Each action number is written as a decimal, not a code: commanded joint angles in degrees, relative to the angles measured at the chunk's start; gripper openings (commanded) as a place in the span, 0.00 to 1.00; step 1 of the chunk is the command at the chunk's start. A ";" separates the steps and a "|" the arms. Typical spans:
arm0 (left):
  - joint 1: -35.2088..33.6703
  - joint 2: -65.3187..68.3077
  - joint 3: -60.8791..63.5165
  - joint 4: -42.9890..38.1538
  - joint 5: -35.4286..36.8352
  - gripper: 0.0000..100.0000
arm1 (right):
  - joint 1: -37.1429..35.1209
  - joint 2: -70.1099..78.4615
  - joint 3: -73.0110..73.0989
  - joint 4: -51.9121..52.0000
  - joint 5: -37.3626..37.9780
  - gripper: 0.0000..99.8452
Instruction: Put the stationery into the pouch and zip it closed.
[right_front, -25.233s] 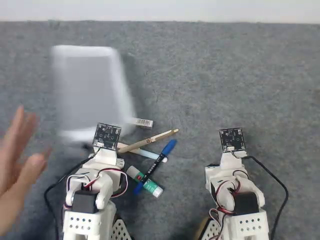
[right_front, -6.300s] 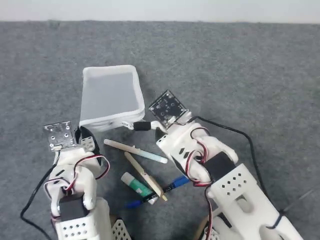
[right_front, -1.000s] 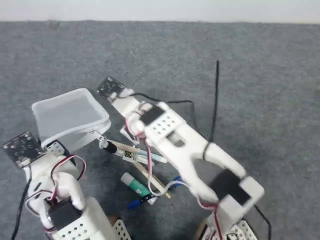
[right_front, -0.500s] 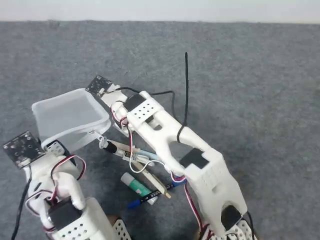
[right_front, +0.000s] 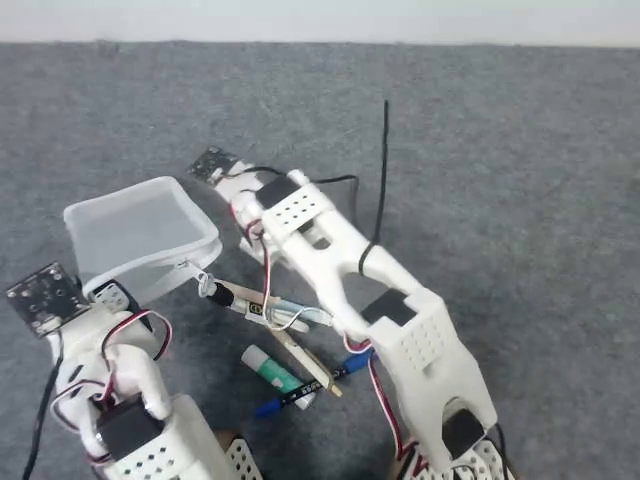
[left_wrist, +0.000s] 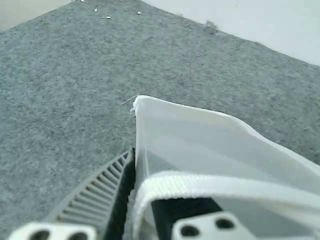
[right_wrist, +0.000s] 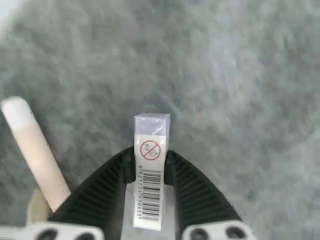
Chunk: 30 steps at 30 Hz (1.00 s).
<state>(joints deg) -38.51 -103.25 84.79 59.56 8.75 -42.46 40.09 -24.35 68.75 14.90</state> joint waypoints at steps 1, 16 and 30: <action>-0.18 -1.23 -3.82 -1.32 0.88 0.01 | 3.30 -8.31 -2.73 4.44 -0.88 0.01; 8.88 -1.14 -9.80 3.78 -3.96 0.01 | 5.85 -25.45 10.20 4.53 -8.97 0.01; 18.90 4.13 -24.57 11.25 -8.09 0.01 | 8.48 -47.60 38.68 -17.54 -18.73 0.01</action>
<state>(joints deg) -21.89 -103.16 67.91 69.93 2.07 -34.99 0.26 12.31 55.03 -2.24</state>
